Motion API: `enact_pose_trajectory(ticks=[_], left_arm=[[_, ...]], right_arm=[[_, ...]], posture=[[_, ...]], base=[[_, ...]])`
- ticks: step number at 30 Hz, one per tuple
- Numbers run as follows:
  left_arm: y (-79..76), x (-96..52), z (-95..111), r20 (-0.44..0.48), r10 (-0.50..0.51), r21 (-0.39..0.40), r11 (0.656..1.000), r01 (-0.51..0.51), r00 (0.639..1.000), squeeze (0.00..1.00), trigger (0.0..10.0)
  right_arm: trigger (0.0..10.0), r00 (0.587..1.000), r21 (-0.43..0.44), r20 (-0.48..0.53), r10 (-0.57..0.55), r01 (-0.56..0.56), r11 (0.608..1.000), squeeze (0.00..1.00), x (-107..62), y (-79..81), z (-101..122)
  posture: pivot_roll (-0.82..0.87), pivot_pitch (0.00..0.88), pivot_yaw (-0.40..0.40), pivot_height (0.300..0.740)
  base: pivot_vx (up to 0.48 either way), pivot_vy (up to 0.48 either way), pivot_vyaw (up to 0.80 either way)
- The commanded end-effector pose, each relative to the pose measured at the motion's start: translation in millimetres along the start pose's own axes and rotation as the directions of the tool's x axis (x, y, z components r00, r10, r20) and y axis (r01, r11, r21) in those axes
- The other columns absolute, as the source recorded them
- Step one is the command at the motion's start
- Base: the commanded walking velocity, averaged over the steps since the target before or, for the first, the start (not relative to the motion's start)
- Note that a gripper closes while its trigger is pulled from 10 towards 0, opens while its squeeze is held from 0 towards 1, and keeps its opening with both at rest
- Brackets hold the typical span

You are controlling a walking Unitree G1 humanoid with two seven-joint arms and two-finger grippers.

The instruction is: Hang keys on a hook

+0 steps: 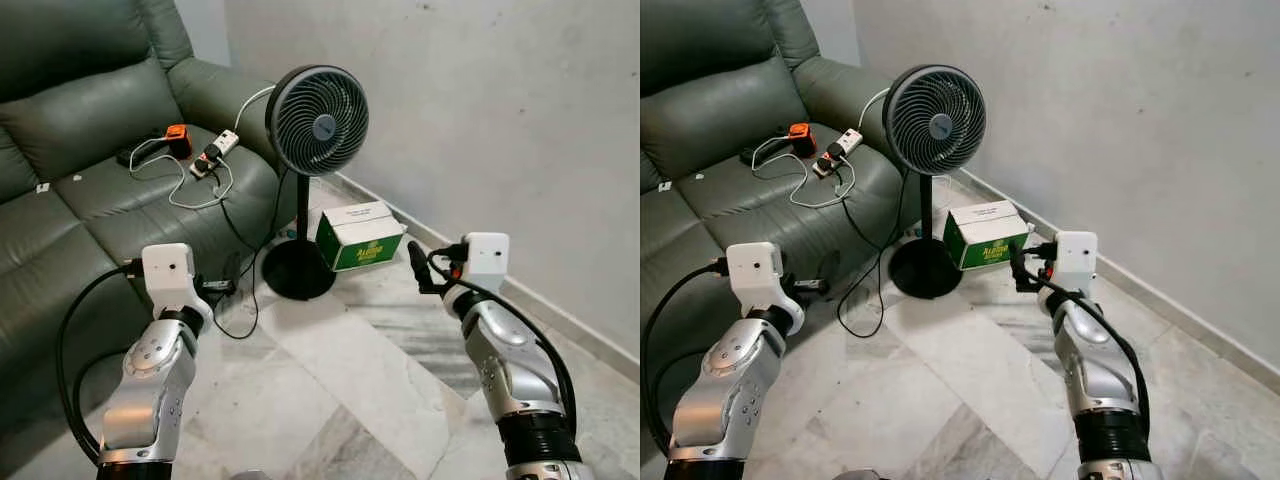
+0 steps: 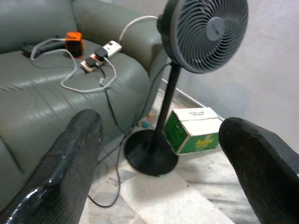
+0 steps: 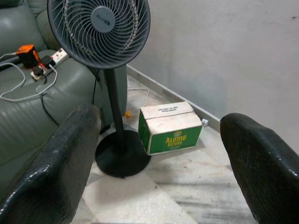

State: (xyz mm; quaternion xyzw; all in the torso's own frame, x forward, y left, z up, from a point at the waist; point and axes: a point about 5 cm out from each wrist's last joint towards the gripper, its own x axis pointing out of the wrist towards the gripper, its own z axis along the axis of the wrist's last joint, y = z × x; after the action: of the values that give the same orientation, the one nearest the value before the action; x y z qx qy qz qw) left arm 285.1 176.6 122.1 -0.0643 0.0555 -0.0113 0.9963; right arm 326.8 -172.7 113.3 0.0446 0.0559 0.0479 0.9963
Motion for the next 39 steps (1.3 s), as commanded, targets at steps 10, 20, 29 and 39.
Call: enact_pose_trajectory(ticks=[10, 20, 29, 39], left_arm=[[3.0, 5.9, 8.4, 0.037, -0.011, 0.087, 0.996, 0.008, 0.999, 0.0, 10.0], [4.9, 6.6, 2.5, 0.008, -0.023, 0.12, 0.993, 0.022, 1.0, 0.0, 10.0], [0.9, 5.2, -2.2, -0.024, -0.062, 0.042, 0.997, 0.063, 0.998, 0.0, 10.0], [-3.7, 2.4, -5.6, -0.036, -0.089, 0.015, 0.996, 0.09, 0.995, 0.0, 10.0]], right_arm=[[10.0, 1.0, -0.005, -0.005, -0.028, 0.028, 1.0, 0.0, 1.1, -3.6, 3.0], [10.0, 0.999, -0.01, -0.003, -0.033, 0.033, 0.999, 0.0, 1.1, -3.4, 3.3], [10.0, 0.999, -0.008, -0.003, -0.041, 0.041, 0.999, 0.0, 0.7, -4.5, 3.2], [10.0, 0.999, -0.004, 0.006, -0.033, 0.033, 0.999, 0.0, 2.9, -1.9, 5.6]], posture=[[0.09, 0.099, -0.041, 0.74], [0.08, 0.101, -0.036, 0.74], [0.08, 0.105, -0.033, 0.74], [0.08, 0.106, -0.031, 0.74]], base=[[0.0, 0.0, -0.48], [0.0, 0.0, -0.8], [0.0, 0.0, -0.8], [0.0, 0.0, -0.8]])
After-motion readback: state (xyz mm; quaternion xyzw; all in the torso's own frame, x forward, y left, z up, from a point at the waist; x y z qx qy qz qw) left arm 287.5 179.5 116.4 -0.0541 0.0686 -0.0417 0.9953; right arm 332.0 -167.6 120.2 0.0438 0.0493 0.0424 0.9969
